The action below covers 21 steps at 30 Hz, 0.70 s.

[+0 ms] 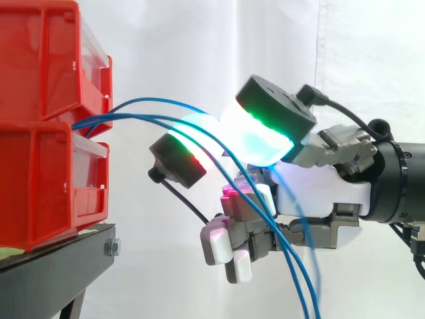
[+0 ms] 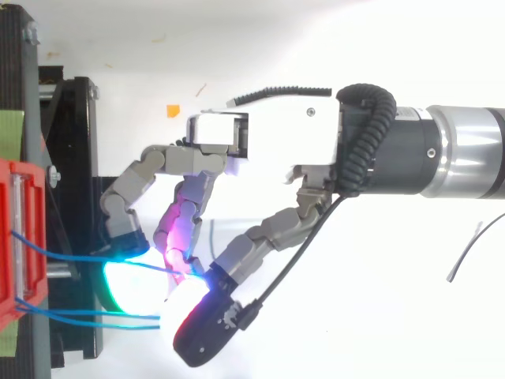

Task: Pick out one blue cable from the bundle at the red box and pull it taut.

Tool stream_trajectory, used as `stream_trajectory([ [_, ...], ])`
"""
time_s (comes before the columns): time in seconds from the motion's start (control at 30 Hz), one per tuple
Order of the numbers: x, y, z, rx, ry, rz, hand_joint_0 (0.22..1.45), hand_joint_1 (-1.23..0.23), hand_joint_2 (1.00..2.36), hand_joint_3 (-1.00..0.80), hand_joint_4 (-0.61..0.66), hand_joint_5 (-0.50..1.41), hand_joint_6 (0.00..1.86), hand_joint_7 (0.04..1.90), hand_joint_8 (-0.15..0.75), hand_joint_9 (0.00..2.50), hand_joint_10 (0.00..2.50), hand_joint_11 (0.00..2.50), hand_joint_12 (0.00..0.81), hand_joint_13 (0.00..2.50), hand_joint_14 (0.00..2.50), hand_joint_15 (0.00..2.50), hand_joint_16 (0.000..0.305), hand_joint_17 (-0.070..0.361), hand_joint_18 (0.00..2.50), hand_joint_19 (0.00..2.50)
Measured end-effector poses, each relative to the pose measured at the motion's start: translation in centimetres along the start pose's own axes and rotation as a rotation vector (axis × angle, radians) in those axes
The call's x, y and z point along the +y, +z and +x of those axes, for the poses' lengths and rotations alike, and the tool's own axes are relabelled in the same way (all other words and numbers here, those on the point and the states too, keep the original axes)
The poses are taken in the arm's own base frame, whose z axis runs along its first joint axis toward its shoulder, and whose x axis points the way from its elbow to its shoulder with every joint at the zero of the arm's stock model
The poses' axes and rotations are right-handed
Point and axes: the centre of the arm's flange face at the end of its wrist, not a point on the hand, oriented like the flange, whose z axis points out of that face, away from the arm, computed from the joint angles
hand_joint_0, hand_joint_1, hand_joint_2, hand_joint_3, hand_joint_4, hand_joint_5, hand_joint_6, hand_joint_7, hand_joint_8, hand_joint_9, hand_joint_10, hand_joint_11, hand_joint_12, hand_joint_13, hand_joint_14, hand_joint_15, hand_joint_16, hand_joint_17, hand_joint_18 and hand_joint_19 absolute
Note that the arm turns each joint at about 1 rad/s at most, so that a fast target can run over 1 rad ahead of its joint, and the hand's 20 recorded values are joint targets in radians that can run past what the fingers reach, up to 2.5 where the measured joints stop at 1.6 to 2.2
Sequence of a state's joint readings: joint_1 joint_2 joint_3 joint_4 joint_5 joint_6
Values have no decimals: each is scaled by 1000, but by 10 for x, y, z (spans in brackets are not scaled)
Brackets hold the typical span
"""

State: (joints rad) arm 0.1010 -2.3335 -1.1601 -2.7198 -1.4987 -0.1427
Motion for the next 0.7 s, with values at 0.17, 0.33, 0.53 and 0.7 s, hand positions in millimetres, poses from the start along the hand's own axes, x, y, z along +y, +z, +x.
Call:
stream_trajectory([
  [0.17, 0, 0, 0, 0, 0, 0, 487, -989, 1000, -500, -69, -68, 915, 892, 282, 1343, 31, 820, 321, 1058, 21, 513, 44, 100, 969, 630],
  [0.33, 0, 0, 0, 0, 0, 1, 418, -901, 1000, -500, -11, -71, 883, 859, 307, 1349, 28, 803, 349, 1072, 19, 509, 51, 115, 1005, 600],
  [0.53, 0, 0, 0, 1, 0, 3, 424, -581, 1000, -500, -2, -73, 854, 824, 319, 1353, 27, 770, 357, 1074, 20, 493, 54, 120, 1010, 611],
  [0.7, 0, 0, 0, 1, 0, 4, 493, -339, 1000, -500, -42, -76, 838, 859, 292, 1340, 26, 762, 336, 1046, 21, 515, 49, 111, 944, 677],
])
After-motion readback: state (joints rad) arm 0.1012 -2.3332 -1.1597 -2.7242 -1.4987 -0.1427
